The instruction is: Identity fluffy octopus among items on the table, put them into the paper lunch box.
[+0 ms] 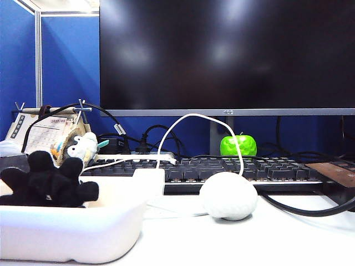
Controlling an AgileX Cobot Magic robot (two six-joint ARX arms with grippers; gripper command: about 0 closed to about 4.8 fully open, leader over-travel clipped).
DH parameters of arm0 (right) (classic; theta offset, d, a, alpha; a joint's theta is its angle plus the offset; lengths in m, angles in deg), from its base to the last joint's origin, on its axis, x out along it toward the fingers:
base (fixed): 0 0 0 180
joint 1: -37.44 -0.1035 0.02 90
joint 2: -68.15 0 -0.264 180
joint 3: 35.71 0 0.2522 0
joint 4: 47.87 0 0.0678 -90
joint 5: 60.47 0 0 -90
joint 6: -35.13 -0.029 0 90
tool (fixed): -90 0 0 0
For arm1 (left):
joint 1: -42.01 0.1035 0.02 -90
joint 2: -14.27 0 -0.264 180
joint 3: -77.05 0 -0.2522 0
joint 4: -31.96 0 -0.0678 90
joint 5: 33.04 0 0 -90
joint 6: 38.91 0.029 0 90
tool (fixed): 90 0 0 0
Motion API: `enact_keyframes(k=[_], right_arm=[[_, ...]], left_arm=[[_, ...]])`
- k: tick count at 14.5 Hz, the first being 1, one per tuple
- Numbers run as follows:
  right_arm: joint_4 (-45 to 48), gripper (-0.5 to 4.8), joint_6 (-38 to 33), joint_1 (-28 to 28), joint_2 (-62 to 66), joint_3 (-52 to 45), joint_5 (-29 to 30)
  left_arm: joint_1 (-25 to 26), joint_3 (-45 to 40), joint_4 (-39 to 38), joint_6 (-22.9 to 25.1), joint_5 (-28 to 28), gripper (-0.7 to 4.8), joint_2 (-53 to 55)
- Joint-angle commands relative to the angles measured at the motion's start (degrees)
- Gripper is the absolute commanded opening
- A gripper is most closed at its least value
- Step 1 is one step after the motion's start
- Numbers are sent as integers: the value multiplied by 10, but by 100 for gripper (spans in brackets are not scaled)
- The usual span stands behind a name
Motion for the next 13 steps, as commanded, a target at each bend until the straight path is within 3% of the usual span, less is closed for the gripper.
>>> enact_keyframes(k=[1,3,7,10,13], right_arm=[[12,-6,14,-1,-3,3,0],[57,-6,11,-5,-26,-7,-1],[296,-6,-37,-22,-111,-107,1],[336,-6,-104,-23,-110,-176,2],[339,-6,-123,-30,-111,-226,2]], left_arm=[[0,0,7,0,0,-2,-2],[0,0,6,0,0,-2,-2],[0,0,5,0,0,-2,-1],[0,0,1,0,-1,-2,0],[0,0,0,0,0,-2,0]])
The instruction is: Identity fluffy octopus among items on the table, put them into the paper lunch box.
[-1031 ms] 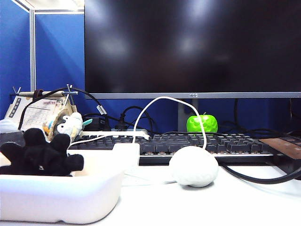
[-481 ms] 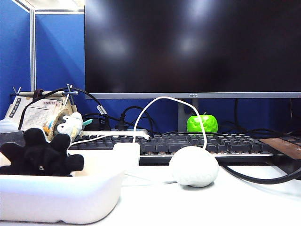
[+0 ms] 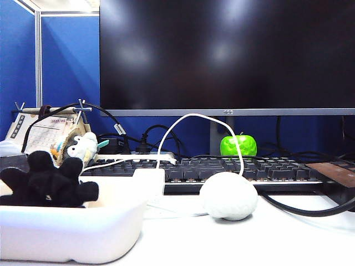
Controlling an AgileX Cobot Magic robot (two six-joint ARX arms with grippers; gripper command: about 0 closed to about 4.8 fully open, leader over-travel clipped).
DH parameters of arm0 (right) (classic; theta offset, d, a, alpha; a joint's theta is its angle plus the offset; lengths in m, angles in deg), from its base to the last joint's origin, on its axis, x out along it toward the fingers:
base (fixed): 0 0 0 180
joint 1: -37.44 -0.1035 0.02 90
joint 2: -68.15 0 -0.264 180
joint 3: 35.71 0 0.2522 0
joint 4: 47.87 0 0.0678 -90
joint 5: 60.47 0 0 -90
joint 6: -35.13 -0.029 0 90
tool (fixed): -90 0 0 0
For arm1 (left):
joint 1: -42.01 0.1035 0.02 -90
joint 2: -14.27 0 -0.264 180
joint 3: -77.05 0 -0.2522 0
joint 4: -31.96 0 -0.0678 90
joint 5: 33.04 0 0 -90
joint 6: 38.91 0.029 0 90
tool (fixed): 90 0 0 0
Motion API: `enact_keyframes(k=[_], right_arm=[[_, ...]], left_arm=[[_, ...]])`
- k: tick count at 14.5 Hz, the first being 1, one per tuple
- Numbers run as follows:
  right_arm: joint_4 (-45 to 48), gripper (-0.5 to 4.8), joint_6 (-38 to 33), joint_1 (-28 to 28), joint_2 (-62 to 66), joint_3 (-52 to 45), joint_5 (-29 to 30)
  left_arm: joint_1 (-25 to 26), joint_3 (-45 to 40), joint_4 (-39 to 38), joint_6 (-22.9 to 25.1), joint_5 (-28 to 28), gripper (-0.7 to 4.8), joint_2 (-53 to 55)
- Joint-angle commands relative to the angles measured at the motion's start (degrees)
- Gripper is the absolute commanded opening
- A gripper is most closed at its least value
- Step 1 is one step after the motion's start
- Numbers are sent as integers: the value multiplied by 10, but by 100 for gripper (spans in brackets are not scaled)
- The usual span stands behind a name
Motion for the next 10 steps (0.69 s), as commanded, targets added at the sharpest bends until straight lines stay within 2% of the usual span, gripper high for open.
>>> enact_keyframes(k=[1,4,7,10], right_arm=[[14,-6,-12,-6,-1,-30,1],[14,-6,-17,-12,-2,-56,5],[21,-6,-16,-45,-2,-61,5],[17,-6,-17,-47,-2,-69,11]], left_arm=[[0,0,5,0,0,-2,0],[1,0,5,0,0,-2,0],[1,0,5,0,0,-2,0],[1,0,5,0,0,-2,0]])
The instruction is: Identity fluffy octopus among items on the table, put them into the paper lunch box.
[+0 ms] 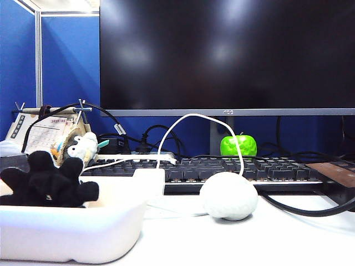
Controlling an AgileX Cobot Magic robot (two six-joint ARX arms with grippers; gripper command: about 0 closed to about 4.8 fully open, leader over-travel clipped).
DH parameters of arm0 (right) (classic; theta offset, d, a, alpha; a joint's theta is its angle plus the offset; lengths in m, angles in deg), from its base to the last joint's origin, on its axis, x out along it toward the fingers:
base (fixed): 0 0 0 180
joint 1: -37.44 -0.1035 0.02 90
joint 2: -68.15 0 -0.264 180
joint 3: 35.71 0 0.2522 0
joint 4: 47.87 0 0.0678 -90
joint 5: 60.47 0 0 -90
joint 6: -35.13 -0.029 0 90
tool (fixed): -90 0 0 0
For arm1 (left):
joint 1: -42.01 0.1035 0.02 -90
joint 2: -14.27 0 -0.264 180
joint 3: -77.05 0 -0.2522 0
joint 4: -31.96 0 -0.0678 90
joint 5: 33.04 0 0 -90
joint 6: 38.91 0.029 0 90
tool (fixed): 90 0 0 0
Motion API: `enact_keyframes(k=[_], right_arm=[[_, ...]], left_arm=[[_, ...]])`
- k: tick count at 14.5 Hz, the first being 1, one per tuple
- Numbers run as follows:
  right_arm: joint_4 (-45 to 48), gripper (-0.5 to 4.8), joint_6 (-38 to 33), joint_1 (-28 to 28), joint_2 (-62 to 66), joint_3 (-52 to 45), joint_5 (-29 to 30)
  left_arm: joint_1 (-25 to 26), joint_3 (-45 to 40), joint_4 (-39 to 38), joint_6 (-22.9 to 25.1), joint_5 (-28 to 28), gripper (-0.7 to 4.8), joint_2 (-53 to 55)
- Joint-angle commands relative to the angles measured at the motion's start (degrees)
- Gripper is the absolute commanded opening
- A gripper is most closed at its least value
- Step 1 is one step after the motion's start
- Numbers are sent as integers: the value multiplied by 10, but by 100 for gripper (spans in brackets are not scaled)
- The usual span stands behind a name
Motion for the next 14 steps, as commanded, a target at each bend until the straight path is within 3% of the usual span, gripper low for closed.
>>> enact_keyframes(k=[1,14], right_arm=[[1,-6,-2,0,-1,-3,7],[-3,-6,-2,0,-1,-2,7]], left_arm=[[1,0,5,0,0,-2,0],[0,0,5,0,0,-2,0]])
